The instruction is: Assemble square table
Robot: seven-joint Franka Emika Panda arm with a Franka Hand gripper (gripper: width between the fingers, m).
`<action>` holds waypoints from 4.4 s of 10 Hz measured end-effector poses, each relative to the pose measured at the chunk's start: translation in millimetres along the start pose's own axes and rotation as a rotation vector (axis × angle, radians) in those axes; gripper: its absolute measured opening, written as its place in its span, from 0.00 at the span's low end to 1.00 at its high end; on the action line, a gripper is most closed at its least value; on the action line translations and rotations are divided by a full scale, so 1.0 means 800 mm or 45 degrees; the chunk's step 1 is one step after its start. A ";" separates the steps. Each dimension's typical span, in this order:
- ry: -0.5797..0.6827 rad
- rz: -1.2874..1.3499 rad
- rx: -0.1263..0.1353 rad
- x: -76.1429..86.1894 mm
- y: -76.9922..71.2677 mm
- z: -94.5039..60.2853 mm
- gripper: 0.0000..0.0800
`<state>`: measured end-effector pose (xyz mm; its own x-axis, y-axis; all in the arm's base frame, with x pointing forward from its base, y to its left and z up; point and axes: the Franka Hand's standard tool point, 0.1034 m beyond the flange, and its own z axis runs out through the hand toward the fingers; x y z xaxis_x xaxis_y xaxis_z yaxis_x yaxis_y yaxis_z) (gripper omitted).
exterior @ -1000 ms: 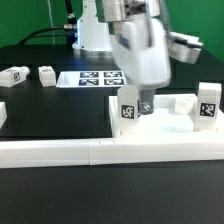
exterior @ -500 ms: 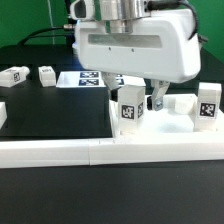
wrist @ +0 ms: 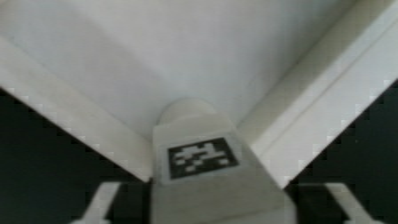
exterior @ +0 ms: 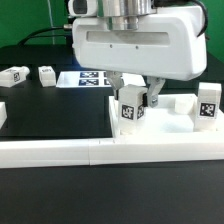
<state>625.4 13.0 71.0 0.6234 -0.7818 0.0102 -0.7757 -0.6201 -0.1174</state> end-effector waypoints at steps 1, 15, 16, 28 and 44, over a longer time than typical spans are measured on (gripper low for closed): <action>-0.004 0.076 -0.007 0.000 0.004 0.001 0.37; -0.041 1.430 0.020 0.002 0.006 0.003 0.37; -0.042 1.430 0.020 0.002 0.006 0.003 0.51; -0.074 1.327 0.036 -0.059 -0.007 -0.026 0.81; -0.070 0.885 -0.033 -0.147 0.075 0.004 0.81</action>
Offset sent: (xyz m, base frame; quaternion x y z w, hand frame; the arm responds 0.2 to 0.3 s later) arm -0.0039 -0.0126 0.0075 -0.0287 0.0487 0.2914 0.9549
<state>505.9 67.6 59.7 -0.0149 -0.9939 -0.1089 -0.9983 0.0210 -0.0551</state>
